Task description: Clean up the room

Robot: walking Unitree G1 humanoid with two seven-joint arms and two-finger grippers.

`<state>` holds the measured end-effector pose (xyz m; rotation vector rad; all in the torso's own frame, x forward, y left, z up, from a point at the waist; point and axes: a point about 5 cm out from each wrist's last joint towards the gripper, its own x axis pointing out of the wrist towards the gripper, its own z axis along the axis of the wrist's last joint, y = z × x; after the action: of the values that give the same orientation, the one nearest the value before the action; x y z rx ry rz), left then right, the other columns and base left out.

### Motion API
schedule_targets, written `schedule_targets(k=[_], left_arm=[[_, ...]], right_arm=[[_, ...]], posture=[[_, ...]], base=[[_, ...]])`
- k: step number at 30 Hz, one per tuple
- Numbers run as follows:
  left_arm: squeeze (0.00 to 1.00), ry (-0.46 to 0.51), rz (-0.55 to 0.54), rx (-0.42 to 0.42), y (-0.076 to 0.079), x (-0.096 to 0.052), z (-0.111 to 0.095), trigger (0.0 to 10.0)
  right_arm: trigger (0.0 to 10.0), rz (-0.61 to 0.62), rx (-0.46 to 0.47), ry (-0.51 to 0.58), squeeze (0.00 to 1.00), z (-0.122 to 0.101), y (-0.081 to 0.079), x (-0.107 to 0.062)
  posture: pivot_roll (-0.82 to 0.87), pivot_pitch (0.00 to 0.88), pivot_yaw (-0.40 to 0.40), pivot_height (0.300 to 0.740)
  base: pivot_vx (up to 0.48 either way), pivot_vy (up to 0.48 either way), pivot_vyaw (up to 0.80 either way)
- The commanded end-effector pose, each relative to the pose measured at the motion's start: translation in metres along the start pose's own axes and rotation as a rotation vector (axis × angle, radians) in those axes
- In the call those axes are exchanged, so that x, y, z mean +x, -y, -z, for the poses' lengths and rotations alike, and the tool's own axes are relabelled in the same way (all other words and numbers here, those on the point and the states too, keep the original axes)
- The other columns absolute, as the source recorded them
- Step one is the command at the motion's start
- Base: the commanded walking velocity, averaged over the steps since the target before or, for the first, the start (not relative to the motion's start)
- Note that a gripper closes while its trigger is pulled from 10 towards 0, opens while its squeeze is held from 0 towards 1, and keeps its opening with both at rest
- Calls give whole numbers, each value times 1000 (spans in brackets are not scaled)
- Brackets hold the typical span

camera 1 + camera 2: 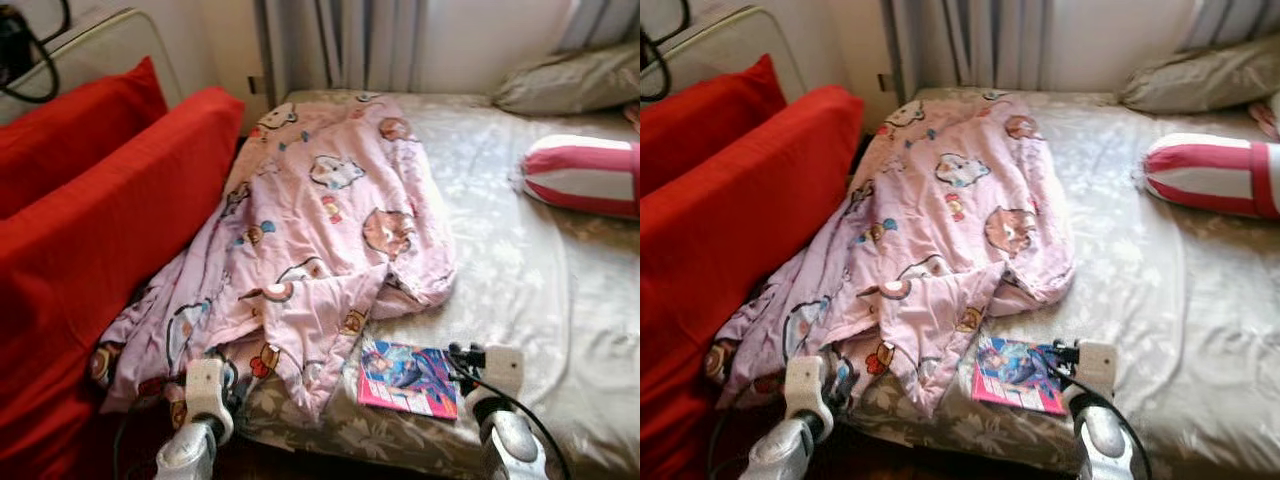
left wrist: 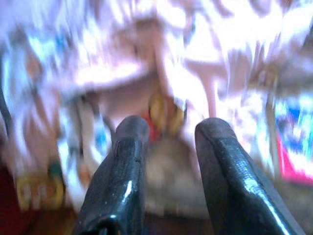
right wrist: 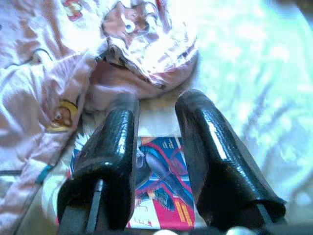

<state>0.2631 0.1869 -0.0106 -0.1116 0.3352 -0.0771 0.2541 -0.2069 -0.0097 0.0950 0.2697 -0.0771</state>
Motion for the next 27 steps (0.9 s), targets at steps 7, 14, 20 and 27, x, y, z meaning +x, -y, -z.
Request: schedule_targets(k=[7, 14, 20, 27], left_arm=[[0, 183, 34, 11, 7, -6, -20, 10000], [0, 287, 50, 12, 10, -4, -45, 10000], [0, 290, 39, 24, 4, -8, -46, 10000], [0, 285, 39, 32, 2, -10, -50, 10000]], right_arm=[[10000, -28, 20, 77, 0, -4, -7, -6], [10000, -9, 30, 122, 0, -8, -7, -9], [10000, 43, 42, 111, 0, -3, -7, -14], [10000, 49, 33, 80, 0, -1, -9, -13]], posture=[[4, 3, 18, 740], [6, 0, 20, 740], [5, 0, 25, 740], [-4, 0, 31, 710]], base=[[0, 0, 0], [0, 0, 0], [0, 0, 0], [0, 0, 0]])
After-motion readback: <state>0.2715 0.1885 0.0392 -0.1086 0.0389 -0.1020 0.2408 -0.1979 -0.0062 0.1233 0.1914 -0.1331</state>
